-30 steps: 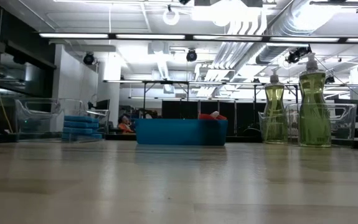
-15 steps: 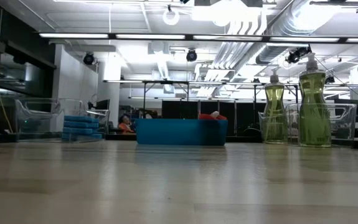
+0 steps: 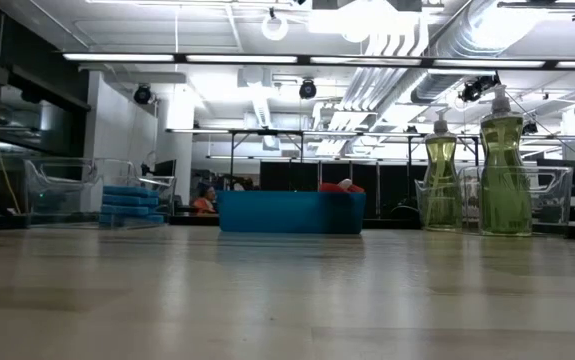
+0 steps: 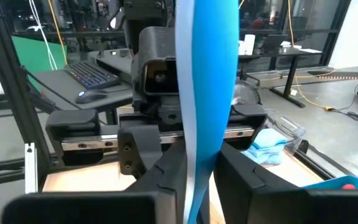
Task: Pick & Place Kitchen Sink Supplies
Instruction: Put the blue dish brush into the blue bin
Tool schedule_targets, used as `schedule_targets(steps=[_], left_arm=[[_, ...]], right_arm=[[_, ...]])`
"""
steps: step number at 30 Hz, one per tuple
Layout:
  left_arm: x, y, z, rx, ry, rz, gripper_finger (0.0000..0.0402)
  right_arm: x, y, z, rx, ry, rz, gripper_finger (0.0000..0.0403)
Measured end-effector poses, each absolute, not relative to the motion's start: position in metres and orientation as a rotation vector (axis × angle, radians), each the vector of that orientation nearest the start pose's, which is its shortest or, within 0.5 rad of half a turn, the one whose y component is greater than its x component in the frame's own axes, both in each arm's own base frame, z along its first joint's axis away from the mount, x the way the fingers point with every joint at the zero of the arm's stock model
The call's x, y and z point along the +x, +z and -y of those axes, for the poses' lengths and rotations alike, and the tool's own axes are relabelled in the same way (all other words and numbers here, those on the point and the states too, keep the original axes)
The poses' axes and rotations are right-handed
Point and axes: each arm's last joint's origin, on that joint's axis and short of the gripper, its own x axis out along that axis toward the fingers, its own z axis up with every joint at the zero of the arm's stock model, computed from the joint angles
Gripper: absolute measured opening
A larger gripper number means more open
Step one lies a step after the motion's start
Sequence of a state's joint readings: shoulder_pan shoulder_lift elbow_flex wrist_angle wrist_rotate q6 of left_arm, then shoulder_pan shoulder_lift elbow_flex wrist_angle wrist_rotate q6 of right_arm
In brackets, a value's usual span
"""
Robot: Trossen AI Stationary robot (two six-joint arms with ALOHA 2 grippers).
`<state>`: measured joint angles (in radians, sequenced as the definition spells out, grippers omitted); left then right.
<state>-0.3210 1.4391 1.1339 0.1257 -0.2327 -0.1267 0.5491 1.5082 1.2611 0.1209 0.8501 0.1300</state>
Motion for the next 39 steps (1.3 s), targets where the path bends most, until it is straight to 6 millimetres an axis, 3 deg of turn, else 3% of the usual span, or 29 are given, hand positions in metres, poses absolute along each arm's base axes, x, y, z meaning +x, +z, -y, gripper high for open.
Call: schedule_targets(steps=[3,9,20,26,33,39], left_arm=[[0.317,0.332,0.098,-0.074,-0.077,-0.178,0.0061],[0.317,0.332,0.098,-0.059,-0.072,-0.177,0.0074],[0.312,0.337,0.096,0.042,-0.089,-0.168,0.0198],[0.275,0.359,0.078,0.141,0.061,-0.223,0.0237],[0.213,0.392,0.052,0.33,0.284,-0.233,0.023],[0.17,0.403,0.026,0.379,0.386,-0.258,0.022]], right_arm=[[0.303,0.354,-0.16,0.049,-0.303,-0.076,0.0047],[0.303,0.354,-0.16,0.047,-0.302,-0.079,0.0046],[0.286,0.352,-0.143,0.146,-0.389,-0.19,0.0046],[0.274,0.345,-0.126,0.261,-0.422,-0.31,0.0045],[0.277,0.337,-0.111,0.375,-0.368,-0.443,0.0045],[0.284,0.336,-0.097,0.419,-0.347,-0.474,0.0045]])
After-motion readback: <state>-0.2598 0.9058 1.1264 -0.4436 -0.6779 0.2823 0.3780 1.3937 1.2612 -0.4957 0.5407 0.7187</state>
